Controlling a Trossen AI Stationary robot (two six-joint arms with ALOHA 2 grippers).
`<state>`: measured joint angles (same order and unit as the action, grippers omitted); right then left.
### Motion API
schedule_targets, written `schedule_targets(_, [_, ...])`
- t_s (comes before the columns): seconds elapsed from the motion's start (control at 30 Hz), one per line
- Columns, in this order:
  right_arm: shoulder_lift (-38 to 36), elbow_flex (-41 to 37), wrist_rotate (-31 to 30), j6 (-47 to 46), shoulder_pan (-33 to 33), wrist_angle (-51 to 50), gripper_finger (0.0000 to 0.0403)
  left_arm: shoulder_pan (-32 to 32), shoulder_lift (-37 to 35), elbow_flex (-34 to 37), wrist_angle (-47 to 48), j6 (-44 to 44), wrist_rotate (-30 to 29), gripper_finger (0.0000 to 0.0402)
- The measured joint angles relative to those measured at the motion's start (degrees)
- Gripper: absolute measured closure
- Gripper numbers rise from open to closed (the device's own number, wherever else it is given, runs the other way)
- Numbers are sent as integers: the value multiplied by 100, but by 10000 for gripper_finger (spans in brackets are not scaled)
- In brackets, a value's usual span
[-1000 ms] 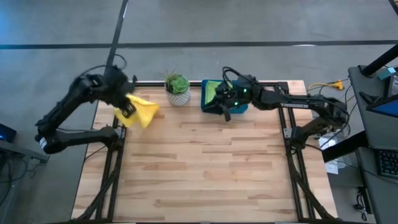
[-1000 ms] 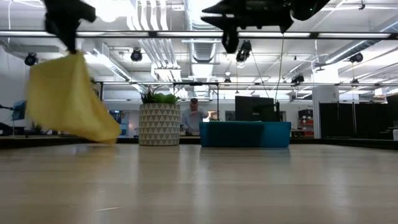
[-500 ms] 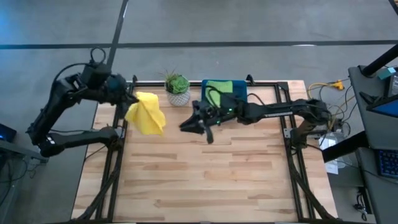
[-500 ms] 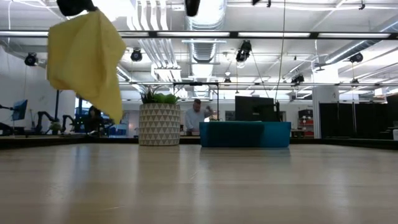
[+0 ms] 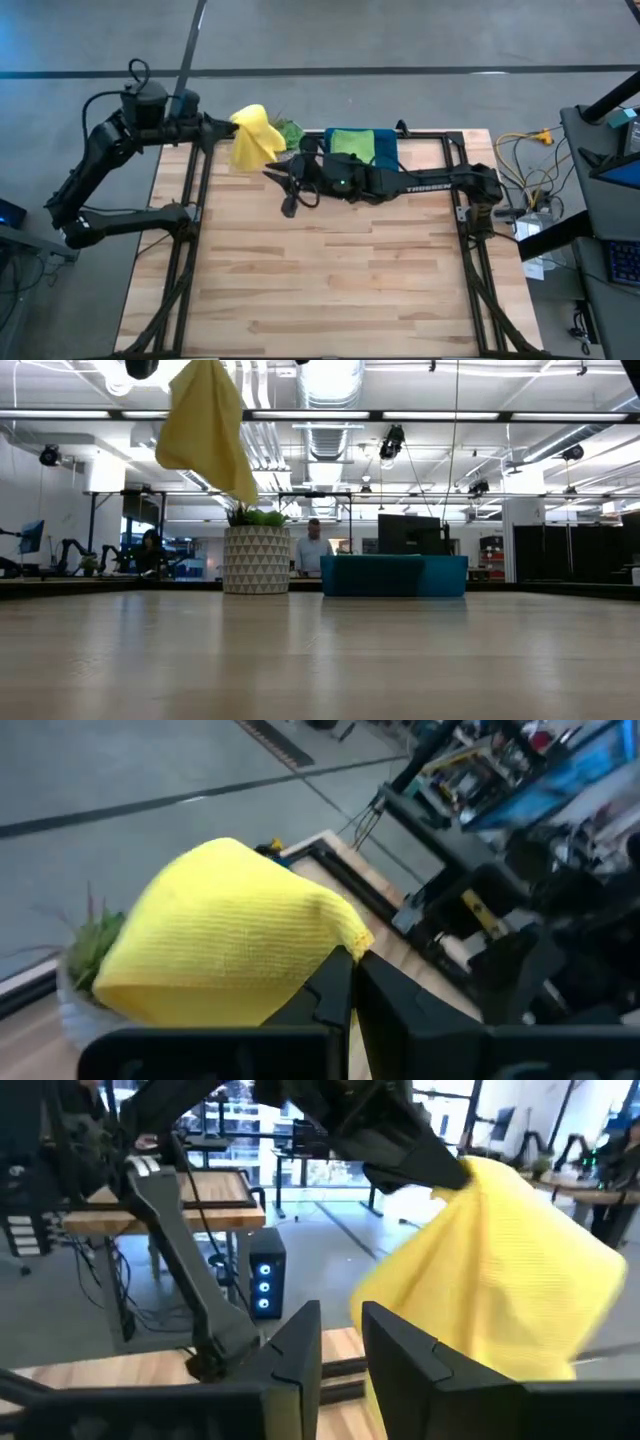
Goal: Fold microfiber towels
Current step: Fold the yellow microfiber towel on top of the green microfiber towel into the dark blue bin
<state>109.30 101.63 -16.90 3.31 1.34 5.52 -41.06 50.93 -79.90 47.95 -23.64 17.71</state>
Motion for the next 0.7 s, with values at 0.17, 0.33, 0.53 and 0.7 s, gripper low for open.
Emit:
schedule_targets(0.17, [161, 305, -154, 134, -127, -46, 289, 152, 114, 24, -304, -306, 18, 401])
schedule_targets(0.33, [440, 742, -475, 437, -250, -91, 231, 383, 165, 42, -499, -466, 90, 401])
schedule_targets(0.53, [816, 1378, -1149, 849, -286, -407, 204, 625, 243, 47, -943, -606, 88, 401])
schedule_targets(0.7, [872, 1521, -1710, 1023, -340, -635, 213, 690, 243, 48, -982, -607, 86, 401])
